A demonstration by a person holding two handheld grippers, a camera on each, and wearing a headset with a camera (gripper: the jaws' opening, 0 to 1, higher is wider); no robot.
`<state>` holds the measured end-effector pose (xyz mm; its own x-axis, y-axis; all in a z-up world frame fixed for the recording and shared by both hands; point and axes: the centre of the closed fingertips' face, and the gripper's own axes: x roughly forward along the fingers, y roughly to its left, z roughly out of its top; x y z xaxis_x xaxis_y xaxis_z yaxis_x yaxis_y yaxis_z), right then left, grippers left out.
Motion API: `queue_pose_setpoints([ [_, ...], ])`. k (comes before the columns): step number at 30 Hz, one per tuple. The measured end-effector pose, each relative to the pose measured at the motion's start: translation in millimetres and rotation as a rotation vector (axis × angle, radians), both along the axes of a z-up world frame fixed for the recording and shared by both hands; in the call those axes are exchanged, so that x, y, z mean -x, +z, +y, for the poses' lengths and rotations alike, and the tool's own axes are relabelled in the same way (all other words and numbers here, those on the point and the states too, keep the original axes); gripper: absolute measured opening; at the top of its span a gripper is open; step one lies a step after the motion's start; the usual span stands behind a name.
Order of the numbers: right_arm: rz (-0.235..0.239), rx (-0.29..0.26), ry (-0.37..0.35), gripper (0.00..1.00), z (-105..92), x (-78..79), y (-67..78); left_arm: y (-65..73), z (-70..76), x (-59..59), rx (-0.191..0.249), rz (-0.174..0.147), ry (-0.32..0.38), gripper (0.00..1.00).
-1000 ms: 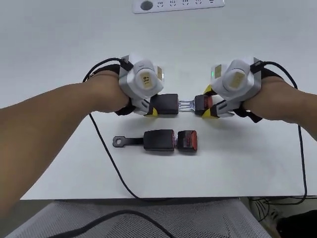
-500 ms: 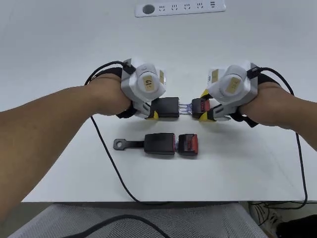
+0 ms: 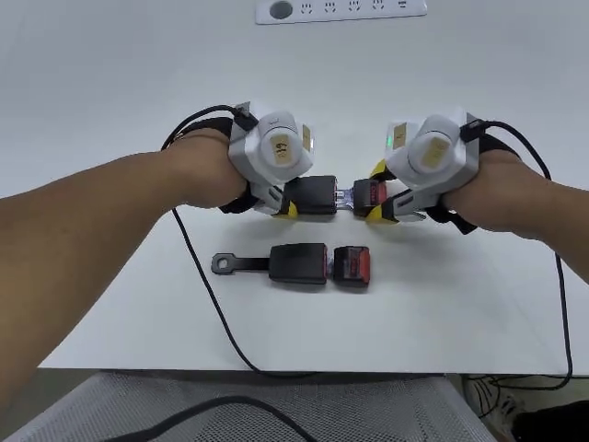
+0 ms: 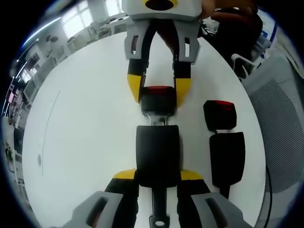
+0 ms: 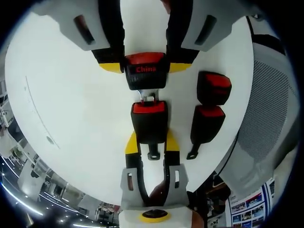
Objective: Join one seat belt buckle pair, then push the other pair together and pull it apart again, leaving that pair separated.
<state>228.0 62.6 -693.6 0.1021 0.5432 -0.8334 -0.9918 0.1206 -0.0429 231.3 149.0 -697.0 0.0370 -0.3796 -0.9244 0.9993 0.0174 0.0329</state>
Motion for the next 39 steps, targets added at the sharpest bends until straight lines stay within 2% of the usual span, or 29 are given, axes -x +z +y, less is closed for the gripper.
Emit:
queue_pose_setpoints([
  [4,0.006,0.002,0.001,0.32,1.9,2.6,5.9,0.7,-0.3,0.2,0.011,0.004,0.008,0.31],
  [8,0.007,0.003,0.007,0.32,3.4,-0.9,0.7,0.5,-0.2,-0.2,0.01,0.003,0.005,0.3],
  [12,0.004,-0.005,0.02,0.32,13.6,1.8,4.6,-0.8,-0.1,-1.3,-0.001,0.004,-0.013,0.3],
  [14,-0.002,0.005,0.021,0.31,16.8,-1.3,-1.9,-0.1,-0.4,-0.7,-0.006,0.002,-0.015,0.3],
  [24,0.0,0.013,0.012,0.32,16.6,2.7,5.1,1.1,-0.2,0.0,-0.017,0.001,-0.008,0.3],
  [32,-0.004,0.012,0.009,0.32,15.6,0.8,3.4,1.5,-0.7,0.4,-0.021,0.013,0.0,0.31],
  [39,-0.009,0.007,0.004,0.33,14.1,-1.7,0.1,2.0,-1.0,0.3,-0.019,0.01,0.01,0.31],
])
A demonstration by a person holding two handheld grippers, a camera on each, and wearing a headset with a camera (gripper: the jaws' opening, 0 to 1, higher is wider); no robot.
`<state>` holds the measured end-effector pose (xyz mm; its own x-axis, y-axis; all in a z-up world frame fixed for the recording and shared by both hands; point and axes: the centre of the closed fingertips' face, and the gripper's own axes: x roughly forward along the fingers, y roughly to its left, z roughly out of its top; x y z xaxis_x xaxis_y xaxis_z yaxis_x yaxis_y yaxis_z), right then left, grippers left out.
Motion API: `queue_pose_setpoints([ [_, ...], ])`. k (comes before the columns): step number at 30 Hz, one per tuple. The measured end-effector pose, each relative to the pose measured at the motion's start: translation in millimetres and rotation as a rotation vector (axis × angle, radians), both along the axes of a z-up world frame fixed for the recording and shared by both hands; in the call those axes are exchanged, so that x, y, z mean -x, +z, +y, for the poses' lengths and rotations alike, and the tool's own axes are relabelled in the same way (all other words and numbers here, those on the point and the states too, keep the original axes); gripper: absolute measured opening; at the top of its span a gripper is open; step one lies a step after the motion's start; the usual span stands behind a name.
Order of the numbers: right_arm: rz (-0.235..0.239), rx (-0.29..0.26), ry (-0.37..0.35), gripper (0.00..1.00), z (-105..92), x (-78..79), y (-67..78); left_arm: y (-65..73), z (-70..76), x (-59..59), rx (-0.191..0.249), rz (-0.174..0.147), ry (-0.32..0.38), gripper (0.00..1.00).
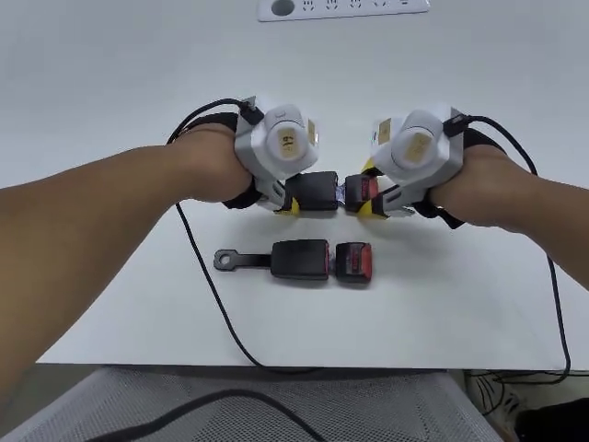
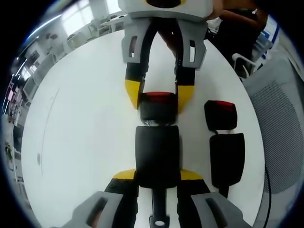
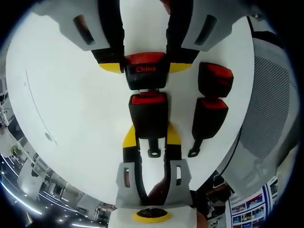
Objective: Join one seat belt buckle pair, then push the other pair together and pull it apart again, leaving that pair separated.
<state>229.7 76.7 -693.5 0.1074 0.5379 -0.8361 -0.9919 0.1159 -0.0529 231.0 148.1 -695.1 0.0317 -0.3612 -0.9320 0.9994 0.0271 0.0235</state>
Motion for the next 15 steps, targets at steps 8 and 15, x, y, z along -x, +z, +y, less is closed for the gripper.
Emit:
queue_pose_setpoints([
  [8,0.001,0.002,-0.008,0.33,-5.2,3.1,3.9,-1.8,0.2,0.4,-0.014,0.003,0.002,0.31],
  [15,0.011,-0.011,-0.004,0.34,-16.7,1.9,4.8,-1.2,0.1,1.6,-0.005,0.002,0.009,0.31],
])
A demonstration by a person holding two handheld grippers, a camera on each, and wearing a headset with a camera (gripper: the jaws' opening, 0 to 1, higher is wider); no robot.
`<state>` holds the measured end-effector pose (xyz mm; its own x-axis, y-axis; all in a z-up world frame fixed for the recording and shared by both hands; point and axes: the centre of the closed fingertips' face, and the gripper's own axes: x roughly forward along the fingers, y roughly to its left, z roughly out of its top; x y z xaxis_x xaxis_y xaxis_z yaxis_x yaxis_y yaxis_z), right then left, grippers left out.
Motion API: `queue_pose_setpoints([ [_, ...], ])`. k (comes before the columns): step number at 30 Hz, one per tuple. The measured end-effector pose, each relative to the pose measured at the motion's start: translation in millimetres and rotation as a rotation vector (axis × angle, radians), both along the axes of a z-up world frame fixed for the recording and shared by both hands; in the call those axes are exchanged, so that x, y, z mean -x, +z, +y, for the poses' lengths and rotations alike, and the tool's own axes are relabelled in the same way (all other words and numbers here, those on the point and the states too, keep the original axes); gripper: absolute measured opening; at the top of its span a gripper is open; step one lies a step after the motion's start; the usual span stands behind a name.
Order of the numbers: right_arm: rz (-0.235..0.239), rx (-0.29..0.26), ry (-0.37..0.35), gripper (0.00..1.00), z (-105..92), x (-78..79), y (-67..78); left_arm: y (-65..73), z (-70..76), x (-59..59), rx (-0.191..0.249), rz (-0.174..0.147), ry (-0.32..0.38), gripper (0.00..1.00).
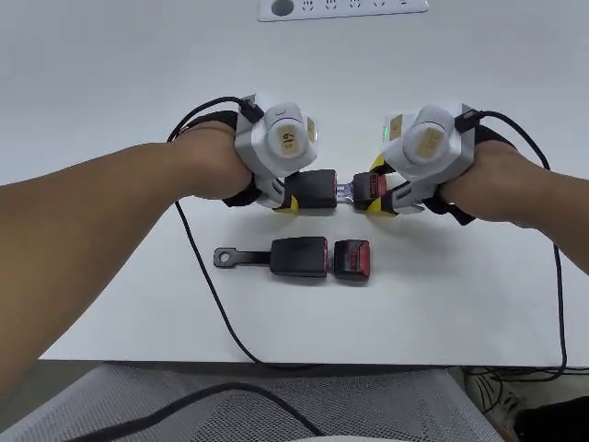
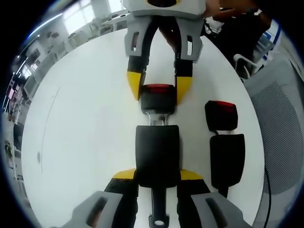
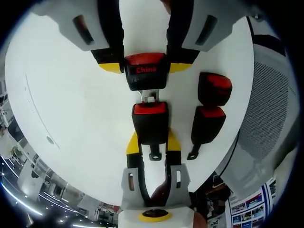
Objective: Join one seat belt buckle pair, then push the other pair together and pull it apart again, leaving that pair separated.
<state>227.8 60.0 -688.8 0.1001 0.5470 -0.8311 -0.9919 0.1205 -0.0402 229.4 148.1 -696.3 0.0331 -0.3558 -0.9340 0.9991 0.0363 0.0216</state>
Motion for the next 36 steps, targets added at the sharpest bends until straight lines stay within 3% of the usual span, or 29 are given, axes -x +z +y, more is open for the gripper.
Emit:
queue_pose_setpoints([
  [8,-0.012,0.001,0.012,0.34,-2.1,0.9,0.1,-0.4,0.2,-0.2,-0.004,0.0,-0.015,0.31],
  [14,-0.008,0.024,0.001,0.34,-30.8,-1.6,-11.1,0.7,-1.0,2.2,0.002,0.006,-0.013,0.31],
  [19,-0.01,0.034,-0.01,0.34,-50.6,1.4,-3.0,0.6,-1.6,2.3,-0.004,0.014,-0.01,0.31],
  [26,0.011,0.044,-0.039,0.34,-85.4,2.0,-4.6,0.2,-1.0,2.4,0.001,0.014,0.003,0.31],
  [31,0.047,0.052,-0.06,0.35,-102.8,5.4,-6.2,-0.4,-0.3,2.2,-0.004,0.016,0.007,0.31],
  [36,0.048,0.064,-0.06,0.35,-114.3,5.6,-7.0,0.3,-0.5,2.0,-0.002,0.014,0.009,0.31],
])
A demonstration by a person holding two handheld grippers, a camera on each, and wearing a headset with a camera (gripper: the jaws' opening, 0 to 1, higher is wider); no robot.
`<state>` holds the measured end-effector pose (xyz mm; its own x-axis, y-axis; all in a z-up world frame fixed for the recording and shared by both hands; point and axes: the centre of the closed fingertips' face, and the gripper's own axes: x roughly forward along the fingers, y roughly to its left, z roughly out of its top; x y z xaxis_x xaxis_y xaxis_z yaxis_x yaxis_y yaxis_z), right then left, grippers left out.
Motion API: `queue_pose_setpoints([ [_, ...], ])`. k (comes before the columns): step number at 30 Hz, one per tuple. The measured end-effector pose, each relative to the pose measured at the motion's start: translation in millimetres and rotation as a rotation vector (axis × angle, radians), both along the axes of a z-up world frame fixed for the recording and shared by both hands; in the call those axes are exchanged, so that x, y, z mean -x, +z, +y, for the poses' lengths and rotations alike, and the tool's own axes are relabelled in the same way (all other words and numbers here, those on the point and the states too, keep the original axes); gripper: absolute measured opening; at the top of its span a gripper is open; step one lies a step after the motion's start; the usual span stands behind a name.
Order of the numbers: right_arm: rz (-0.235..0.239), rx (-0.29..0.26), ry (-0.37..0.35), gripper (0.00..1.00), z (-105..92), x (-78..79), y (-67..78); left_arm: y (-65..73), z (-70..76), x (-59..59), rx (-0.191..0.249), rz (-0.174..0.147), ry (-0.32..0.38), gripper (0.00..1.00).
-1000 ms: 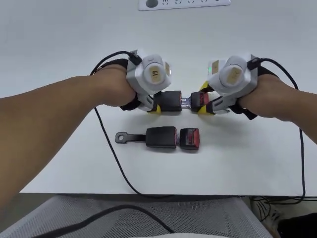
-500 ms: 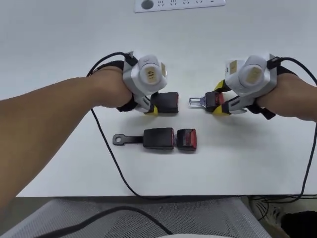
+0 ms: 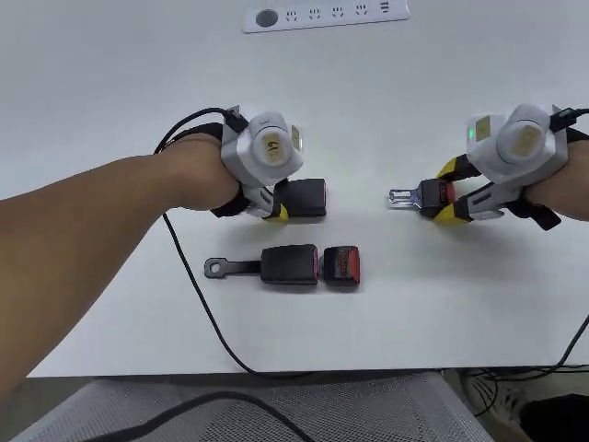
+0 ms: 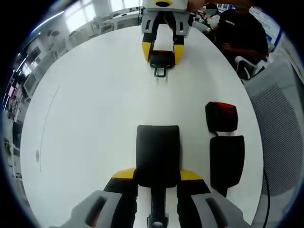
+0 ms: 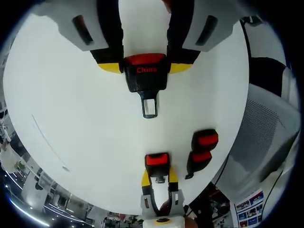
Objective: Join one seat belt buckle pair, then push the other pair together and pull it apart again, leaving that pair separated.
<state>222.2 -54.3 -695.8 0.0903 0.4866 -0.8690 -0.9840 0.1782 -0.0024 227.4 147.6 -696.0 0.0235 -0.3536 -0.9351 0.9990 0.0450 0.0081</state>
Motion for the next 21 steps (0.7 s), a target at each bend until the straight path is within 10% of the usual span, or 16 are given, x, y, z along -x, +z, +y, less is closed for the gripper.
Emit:
queue_pose_setpoints([
  [13,-0.034,0.031,-0.038,0.45,-2.9,-6.3,1.2,0.7,0.3,-2.6,-0.01,-0.031,0.005,0.33],
  [21,-0.065,0.012,-0.074,0.53,-0.8,0.5,23.3,32.9,1.0,-8.3,0.114,-0.119,0.093,0.4],
])
